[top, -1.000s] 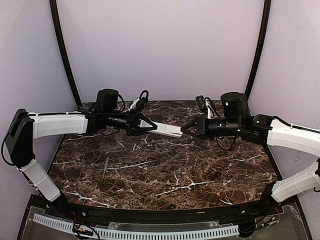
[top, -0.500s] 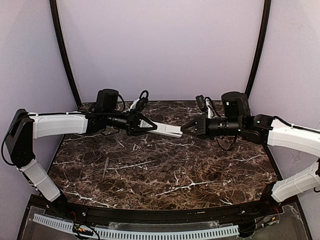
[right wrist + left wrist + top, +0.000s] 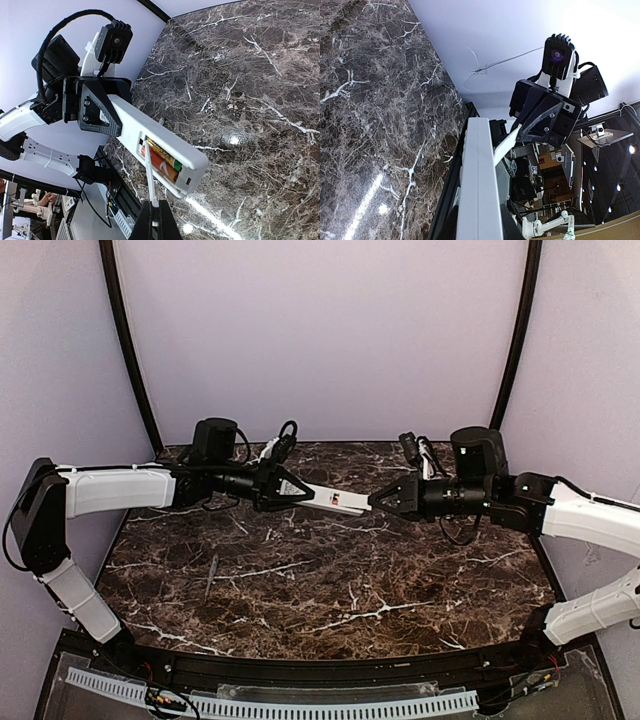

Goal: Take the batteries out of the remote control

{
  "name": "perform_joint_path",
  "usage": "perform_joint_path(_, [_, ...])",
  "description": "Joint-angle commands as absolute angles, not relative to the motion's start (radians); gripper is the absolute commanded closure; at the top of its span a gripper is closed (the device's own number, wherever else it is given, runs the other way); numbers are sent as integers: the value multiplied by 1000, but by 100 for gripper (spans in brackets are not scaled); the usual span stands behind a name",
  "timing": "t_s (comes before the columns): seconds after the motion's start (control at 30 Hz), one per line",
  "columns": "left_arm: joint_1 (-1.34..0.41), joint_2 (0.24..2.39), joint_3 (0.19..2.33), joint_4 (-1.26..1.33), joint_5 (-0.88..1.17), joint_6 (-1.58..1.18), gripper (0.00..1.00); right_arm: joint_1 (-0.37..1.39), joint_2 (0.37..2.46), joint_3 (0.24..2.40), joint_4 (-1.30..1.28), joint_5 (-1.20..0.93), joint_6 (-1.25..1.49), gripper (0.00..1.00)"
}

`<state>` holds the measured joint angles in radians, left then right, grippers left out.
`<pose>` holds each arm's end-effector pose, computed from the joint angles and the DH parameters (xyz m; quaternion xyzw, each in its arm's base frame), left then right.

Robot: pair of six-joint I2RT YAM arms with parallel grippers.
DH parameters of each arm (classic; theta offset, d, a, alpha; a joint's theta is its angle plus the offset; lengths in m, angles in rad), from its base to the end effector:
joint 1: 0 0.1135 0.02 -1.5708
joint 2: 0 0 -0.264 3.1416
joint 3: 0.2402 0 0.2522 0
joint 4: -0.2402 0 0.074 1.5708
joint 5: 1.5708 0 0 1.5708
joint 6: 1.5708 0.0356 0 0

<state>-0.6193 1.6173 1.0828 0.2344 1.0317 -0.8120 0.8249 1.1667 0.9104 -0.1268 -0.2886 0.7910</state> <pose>0.2769 -0.2349 0.2768 0.2240 0.7250 -0.6383 0.1291 0.1749 0.2042 0.3118 -0.0943 0.8187 0.4826 0.2965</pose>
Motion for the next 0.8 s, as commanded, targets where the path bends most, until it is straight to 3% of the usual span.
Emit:
perform_joint_path(0.0, [-623, 1580, 1084, 265, 1069, -795, 100, 824, 1160, 897, -159, -251, 792, 100])
perform_joint_path(0.77, [-608, 1556, 1126, 97, 1017, -672, 100, 778, 1071, 956, -255, -273, 672, 100])
